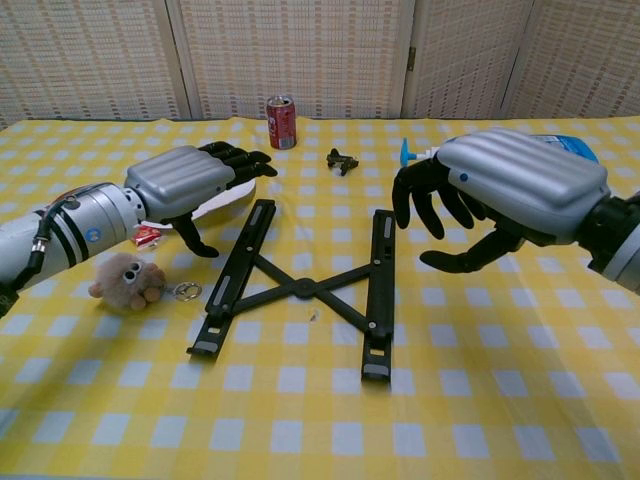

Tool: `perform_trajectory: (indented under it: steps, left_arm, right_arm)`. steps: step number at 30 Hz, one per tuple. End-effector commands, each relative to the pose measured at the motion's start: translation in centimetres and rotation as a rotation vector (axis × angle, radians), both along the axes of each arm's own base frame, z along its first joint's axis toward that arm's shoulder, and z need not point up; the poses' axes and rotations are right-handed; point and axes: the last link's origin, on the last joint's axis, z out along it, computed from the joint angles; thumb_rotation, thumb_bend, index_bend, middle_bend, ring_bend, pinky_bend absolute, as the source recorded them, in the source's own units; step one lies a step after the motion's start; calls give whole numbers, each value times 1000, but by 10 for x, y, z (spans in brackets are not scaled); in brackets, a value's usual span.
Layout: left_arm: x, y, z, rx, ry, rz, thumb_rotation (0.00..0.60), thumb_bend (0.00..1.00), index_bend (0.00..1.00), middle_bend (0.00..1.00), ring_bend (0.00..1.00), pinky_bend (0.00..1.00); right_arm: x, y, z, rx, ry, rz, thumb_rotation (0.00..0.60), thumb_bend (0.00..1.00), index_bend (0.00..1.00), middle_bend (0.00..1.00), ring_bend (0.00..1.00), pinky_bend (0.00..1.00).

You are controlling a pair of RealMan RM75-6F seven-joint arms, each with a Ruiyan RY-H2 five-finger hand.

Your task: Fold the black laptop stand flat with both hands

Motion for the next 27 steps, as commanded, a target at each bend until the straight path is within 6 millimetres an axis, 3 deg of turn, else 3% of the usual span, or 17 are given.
perform_trajectory:
  steps: [1, 11, 19, 27]
  left_arm:
    - [4, -2, -8, -16, -20, 2, 600, 147, 0, 2, 0, 0]
    - [12, -11, -18, -63, -80, -3, 600, 147, 0, 2, 0, 0]
    - [26, -32, -24, -153, -170, -1, 600, 147, 0, 2, 0, 0]
    - [30, -15, -17, -78, -110, 5, 600, 147, 0, 2, 0, 0]
  right_arm:
    - [-3, 0, -5, -3, 23, 3, 600, 314, 504, 647, 685, 650]
    - [-15, -2, -24, -7, 74, 16, 600, 314, 504, 647, 684, 650]
    - [-19, -2, -20, -18, 66, 31, 600, 314, 504, 647, 684, 650]
    - [-28, -5, -14, -31, 85, 20, 600, 314, 504, 647, 684, 650]
